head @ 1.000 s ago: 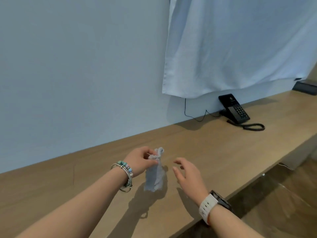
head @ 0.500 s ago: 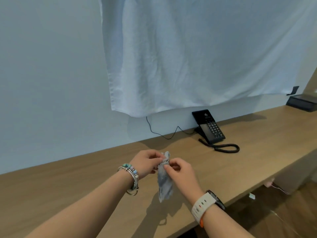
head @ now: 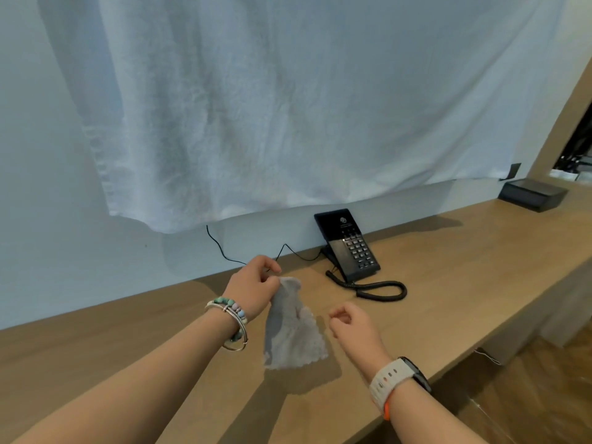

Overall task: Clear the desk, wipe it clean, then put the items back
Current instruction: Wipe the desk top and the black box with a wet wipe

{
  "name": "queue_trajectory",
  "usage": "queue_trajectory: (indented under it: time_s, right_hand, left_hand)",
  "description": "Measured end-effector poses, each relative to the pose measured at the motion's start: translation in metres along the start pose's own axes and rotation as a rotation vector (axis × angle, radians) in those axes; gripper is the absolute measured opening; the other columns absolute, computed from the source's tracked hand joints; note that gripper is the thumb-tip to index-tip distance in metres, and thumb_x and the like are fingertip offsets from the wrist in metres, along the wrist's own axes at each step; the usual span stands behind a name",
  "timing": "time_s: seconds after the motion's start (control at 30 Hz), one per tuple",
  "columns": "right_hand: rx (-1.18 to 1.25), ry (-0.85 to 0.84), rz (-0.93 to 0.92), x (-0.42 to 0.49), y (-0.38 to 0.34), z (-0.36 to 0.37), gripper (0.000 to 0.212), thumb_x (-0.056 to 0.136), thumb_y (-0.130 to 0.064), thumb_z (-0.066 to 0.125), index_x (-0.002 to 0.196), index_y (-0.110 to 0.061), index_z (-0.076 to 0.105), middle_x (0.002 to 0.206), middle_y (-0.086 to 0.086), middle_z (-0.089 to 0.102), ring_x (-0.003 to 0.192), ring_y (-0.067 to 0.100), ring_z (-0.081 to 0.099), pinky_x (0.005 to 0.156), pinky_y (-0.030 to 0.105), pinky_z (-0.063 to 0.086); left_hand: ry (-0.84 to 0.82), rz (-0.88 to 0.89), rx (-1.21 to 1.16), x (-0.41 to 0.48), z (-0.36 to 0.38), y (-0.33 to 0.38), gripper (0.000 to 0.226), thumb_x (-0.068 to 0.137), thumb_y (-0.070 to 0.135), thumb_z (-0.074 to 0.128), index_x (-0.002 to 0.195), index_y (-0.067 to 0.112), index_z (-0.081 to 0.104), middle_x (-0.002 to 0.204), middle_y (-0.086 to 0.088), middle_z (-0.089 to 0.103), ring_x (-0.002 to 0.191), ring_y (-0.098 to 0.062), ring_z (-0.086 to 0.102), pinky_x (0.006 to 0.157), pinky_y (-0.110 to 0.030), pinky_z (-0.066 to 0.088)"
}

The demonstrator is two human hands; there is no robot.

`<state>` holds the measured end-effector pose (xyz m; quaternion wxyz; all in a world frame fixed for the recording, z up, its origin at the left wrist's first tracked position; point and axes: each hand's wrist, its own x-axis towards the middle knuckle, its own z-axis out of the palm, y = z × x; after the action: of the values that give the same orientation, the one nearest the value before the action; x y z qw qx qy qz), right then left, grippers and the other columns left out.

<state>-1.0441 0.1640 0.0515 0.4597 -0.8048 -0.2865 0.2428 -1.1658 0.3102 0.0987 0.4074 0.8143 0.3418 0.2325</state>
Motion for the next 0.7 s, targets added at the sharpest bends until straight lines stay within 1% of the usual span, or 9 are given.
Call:
queue_trajectory:
  time_s: [0.1,0.17,0.23,0.3,0.37,0.47,0.53,0.6,0.7]
  right_hand:
    - [0.4,0.018,0.117,0.033,-0.004,-0.014,0.015,0.095,-0.016,0.05,0.103,-0.024,0.06,0.102,-0.003,0.063,0.092,0.016,0.06,0.073,0.03,0.048]
    - [0.496,-0.054,0.176,0.057,-0.002,-0.021,0.022,0.095,-0.029,0.052,0.115,-0.023,0.057,0.112,-0.001,0.064,0.1,0.02,0.06,0.086,0.037,0.049]
    - [0.597,-0.183,0.202,0.076,0.0,-0.025,0.034,0.093,-0.042,0.051,0.12,-0.022,0.057,0.113,0.002,0.068,0.102,0.021,0.064,0.086,0.038,0.05]
    - [0.722,-0.256,0.227,0.095,0.002,-0.029,0.038,0.094,-0.046,0.046,0.118,-0.021,0.06,0.112,0.003,0.07,0.104,0.02,0.065,0.087,0.038,0.051]
    - [0.755,-0.222,0.241,0.11,0.002,-0.036,0.038,0.094,-0.042,0.049,0.118,-0.016,0.062,0.111,0.006,0.07,0.106,0.023,0.065,0.092,0.042,0.05]
    - [0.725,-0.065,0.236,0.14,0.01,-0.061,0.028,0.091,-0.027,0.059,0.113,-0.009,0.063,0.102,0.012,0.072,0.098,0.03,0.067,0.088,0.047,0.052]
    - [0.738,-0.004,0.232,0.159,0.016,-0.082,0.022,0.091,-0.024,0.06,0.107,-0.009,0.063,0.1,0.014,0.072,0.096,0.032,0.067,0.089,0.051,0.051]
    - [0.719,0.002,0.219,0.175,0.024,-0.103,0.022,0.091,-0.026,0.059,0.106,-0.01,0.064,0.098,0.013,0.072,0.095,0.031,0.068,0.088,0.05,0.052]
    - [0.695,0.007,0.236,0.199,0.041,-0.142,0.022,0.09,-0.029,0.061,0.104,-0.013,0.065,0.099,0.011,0.072,0.094,0.031,0.068,0.085,0.049,0.053]
  left_hand:
    - [-0.001,-0.045,-0.14,0.035,0.021,0.003,0.017,0.088,0.012,0.045,0.089,0.027,0.053,0.076,-0.001,0.055,0.063,-0.016,0.047,0.058,-0.026,0.038]
    - [0.01,-0.137,-0.32,0.059,0.036,0.008,0.02,0.089,0.01,0.045,0.085,0.027,0.054,0.084,-0.004,0.056,0.07,-0.021,0.05,0.064,-0.03,0.039]
    - [-0.004,-0.245,-0.512,0.081,0.05,0.013,0.02,0.091,0.009,0.044,0.084,0.023,0.056,0.084,-0.006,0.055,0.072,-0.022,0.05,0.063,-0.031,0.039]
    - [-0.016,-0.306,-0.618,0.104,0.066,0.019,0.019,0.093,0.009,0.046,0.083,0.021,0.056,0.083,-0.007,0.054,0.071,-0.02,0.05,0.061,-0.031,0.04]
    - [0.001,-0.34,-0.653,0.12,0.077,0.023,0.016,0.093,0.011,0.048,0.084,0.02,0.057,0.085,-0.007,0.055,0.072,-0.019,0.051,0.063,-0.031,0.042]
    - [-0.058,-0.402,-0.69,0.141,0.096,0.033,0.003,0.094,0.02,0.053,0.095,0.018,0.055,0.091,-0.007,0.058,0.076,-0.019,0.056,0.062,-0.031,0.048]
    - [-0.193,-0.462,-0.679,0.153,0.113,0.038,0.024,0.09,0.026,0.06,0.109,0.015,0.052,0.103,-0.008,0.061,0.088,-0.024,0.062,0.065,-0.036,0.054]
    - [-0.293,-0.494,-0.661,0.162,0.132,0.047,0.037,0.087,0.02,0.065,0.118,0.011,0.049,0.112,-0.013,0.061,0.096,-0.027,0.063,0.068,-0.04,0.056]
    - [-0.289,-0.477,-0.62,0.181,0.17,0.069,0.028,0.086,0.005,0.064,0.113,0.003,0.055,0.103,-0.015,0.065,0.089,-0.027,0.065,0.066,-0.039,0.056]
